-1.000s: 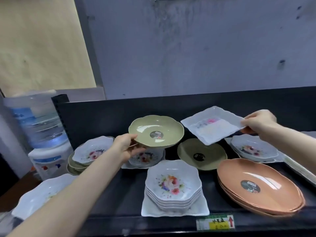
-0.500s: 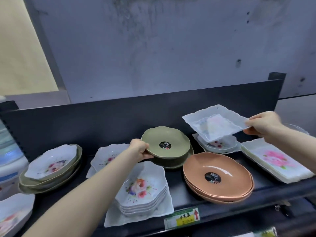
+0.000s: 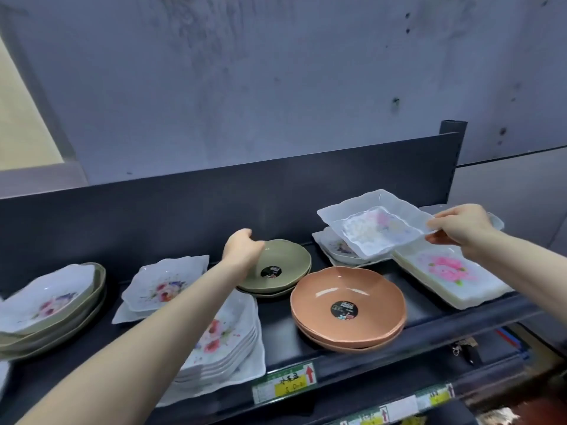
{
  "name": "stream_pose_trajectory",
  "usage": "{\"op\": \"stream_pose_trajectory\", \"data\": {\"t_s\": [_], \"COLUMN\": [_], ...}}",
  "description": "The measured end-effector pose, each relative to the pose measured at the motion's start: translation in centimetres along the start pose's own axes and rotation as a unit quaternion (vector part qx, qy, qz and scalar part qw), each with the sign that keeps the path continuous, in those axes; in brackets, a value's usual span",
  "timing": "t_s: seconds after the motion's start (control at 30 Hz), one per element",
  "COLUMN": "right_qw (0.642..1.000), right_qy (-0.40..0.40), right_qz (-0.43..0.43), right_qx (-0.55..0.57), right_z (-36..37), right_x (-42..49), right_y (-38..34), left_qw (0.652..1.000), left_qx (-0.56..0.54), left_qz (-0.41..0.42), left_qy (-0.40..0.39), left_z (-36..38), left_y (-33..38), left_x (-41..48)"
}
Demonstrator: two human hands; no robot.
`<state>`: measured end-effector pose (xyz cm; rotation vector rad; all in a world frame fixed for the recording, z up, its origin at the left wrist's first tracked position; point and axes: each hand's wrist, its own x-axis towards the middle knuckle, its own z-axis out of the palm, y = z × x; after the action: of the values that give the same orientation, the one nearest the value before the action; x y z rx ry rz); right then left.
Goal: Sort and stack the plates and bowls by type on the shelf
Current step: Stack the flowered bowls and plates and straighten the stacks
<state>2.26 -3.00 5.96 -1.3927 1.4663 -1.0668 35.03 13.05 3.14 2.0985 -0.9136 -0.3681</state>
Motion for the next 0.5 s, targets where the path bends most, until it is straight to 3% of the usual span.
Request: {"op": "stream_pose_trajectory", "data": {"t_s": [0.03,0.13,0.2,0.33,0.5], "right_qw": [1.000,1.000,1.000,1.000,0.986], "right_qy": [-0.001,-0.006,-0.010,-0.013,-0.016], "right_qz": [0.002,0.009,0.010,0.007,-0.011], "right_qx": [0.004,0.014,0.020,0.000,-0.165], "right_z": [-0.7,-3.1,-4.8,-8.4,-11.7], "right_x": [0.2,0.8,1.2,2.8,5.4], "right_y": [0.1,0.2,0.3,1.8,5.4], "left_qw": [0.996,0.943,0.924,0.912,0.913], "left_qx": [-0.078,-0.285,-0.313,-0.334,-0.306], "left_qz": [0.020,-0.008,-0.023,-0.031,-0.113], "left_qy": [-0.027,-0.171,-0.218,-0.235,-0.246], "left_z": [0.9,4.4,7.3,13.2,19.0], "left_y": [1.5,7.2,10.7,14.3,15.9], "left_x": [-0.7,-3.7,-5.3,-6.5,-7.5]}}
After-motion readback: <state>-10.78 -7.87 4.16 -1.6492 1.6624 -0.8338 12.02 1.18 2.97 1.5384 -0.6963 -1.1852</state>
